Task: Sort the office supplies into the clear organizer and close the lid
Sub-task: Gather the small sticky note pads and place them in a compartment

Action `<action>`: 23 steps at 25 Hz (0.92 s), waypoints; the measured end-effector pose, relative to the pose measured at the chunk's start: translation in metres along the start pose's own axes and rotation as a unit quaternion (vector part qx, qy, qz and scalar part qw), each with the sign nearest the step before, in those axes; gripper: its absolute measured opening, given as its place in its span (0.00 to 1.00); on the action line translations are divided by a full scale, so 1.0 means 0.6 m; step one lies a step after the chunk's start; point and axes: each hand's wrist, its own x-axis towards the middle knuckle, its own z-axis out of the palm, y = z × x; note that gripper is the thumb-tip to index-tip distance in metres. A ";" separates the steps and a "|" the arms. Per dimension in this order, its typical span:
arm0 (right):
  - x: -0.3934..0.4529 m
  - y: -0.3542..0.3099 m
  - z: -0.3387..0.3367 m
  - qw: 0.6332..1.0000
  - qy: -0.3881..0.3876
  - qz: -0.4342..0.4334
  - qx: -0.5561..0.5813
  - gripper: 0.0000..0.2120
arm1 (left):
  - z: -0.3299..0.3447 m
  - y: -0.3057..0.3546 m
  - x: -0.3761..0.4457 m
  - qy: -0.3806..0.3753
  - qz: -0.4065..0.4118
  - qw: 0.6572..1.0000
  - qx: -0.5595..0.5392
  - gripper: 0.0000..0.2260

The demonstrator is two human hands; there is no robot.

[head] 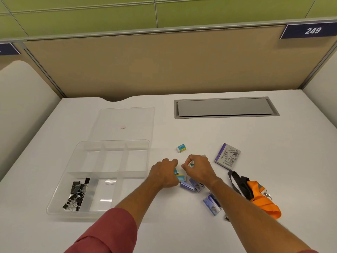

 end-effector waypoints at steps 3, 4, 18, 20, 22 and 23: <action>-0.005 0.001 0.001 0.998 -0.032 -0.010 -0.044 0.08 | 0.006 0.002 0.000 0.021 0.013 0.999 0.026 0.17; -0.006 0.001 0.002 0.997 -0.042 -0.008 -0.062 0.09 | 0.008 0.002 -0.001 0.027 0.005 0.999 0.022 0.15; -0.014 -0.030 0.034 0.949 -0.157 -0.003 -0.274 0.35 | -0.015 -0.018 0.007 0.151 -0.079 0.974 -0.148 0.16; -0.017 -0.032 0.035 0.948 -0.158 -0.002 -0.275 0.34 | -0.011 -0.018 0.006 0.151 -0.075 0.974 -0.149 0.16; -0.018 -0.031 0.035 0.951 -0.147 -0.009 -0.272 0.29 | -0.010 -0.017 0.004 0.147 -0.075 0.975 -0.149 0.16; -0.019 -0.030 0.036 0.953 -0.140 -0.013 -0.269 0.26 | -0.010 -0.017 0.003 0.147 -0.075 0.975 -0.150 0.16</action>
